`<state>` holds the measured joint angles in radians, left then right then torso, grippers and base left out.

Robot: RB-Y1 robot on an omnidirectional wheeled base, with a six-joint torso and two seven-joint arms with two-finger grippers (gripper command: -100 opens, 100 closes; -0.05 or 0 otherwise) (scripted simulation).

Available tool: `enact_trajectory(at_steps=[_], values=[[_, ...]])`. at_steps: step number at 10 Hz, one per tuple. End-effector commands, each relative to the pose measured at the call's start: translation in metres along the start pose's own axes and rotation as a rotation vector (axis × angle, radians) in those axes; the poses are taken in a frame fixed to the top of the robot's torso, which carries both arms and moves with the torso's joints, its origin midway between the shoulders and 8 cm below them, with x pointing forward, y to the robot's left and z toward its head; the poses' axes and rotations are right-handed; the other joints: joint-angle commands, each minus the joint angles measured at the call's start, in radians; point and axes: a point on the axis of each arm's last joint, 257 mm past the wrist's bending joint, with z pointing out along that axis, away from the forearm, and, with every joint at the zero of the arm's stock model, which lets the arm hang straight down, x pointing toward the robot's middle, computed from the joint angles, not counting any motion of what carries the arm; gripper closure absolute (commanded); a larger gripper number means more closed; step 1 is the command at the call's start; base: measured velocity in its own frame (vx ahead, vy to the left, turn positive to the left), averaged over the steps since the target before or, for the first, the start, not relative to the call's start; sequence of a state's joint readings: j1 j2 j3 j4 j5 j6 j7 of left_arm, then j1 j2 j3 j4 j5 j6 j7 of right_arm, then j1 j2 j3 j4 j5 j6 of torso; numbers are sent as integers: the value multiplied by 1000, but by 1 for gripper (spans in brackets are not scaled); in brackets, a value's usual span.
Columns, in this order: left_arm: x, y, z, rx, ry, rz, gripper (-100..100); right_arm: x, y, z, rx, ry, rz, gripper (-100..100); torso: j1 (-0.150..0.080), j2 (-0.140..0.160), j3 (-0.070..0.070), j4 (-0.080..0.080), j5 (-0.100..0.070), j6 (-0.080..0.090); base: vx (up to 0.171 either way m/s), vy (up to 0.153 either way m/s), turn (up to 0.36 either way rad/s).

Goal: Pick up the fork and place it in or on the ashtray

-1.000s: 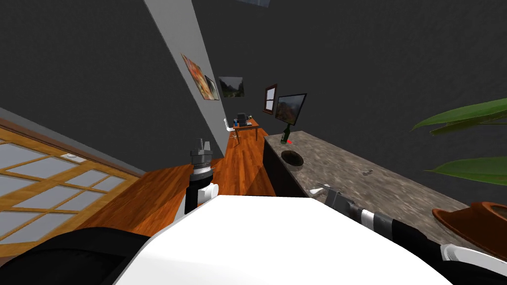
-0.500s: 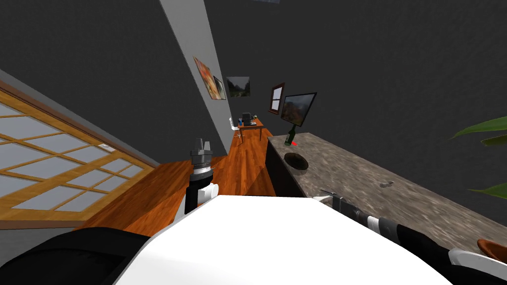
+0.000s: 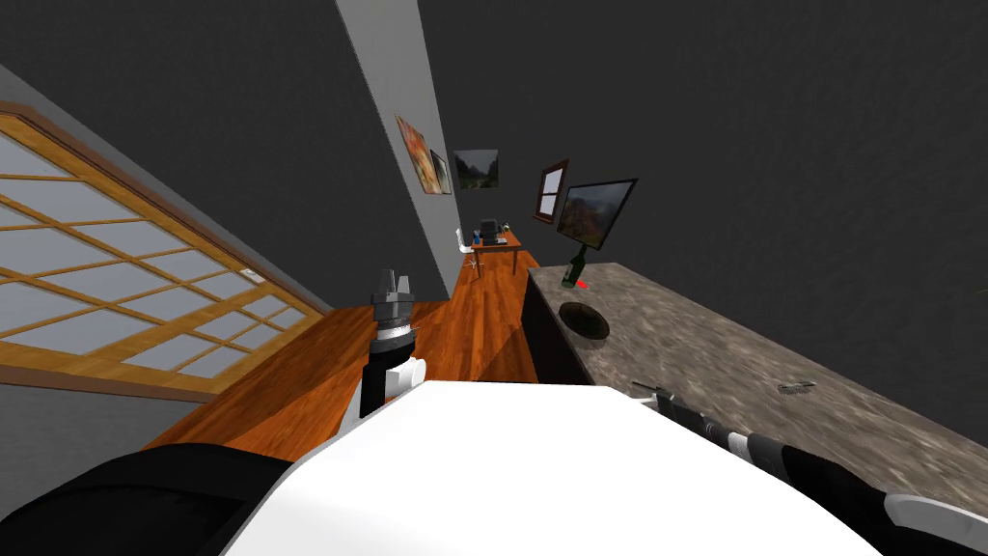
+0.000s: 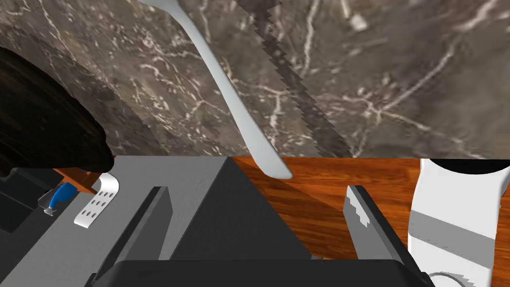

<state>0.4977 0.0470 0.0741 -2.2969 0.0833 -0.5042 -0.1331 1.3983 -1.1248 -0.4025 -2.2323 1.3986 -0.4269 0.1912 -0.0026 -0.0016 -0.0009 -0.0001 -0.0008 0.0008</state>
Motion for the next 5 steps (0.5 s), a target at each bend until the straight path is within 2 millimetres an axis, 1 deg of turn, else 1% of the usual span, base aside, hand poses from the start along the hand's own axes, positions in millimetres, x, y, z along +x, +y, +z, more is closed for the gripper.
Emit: enact_trajectory(at_steps=[1, 2, 4, 5], values=[[0, 0, 0, 0, 0, 0, 0, 4, 1, 0, -14, 17, -35, -100, 0, 0, 0, 0, 0, 0, 6, -42, 53], [0, 0, 0, 0, 0, 0, 0, 12, 6, -1, -36, 41, -79, -100, 0, 0, 0, 0, 0, 1, 5, -30, 93], [0, 0, 0, 0, 0, 0, 0, 25, 14, -4, -76, 78, -157, -100, 1, 0, 0, 0, 0, 0, 4, -46, 181], [0, 0, 0, 0, 0, 0, 0, 30, 17, -5, -92, 92, -190, -100, 0, 0, 0, 0, 0, 0, 1, -43, 113]])
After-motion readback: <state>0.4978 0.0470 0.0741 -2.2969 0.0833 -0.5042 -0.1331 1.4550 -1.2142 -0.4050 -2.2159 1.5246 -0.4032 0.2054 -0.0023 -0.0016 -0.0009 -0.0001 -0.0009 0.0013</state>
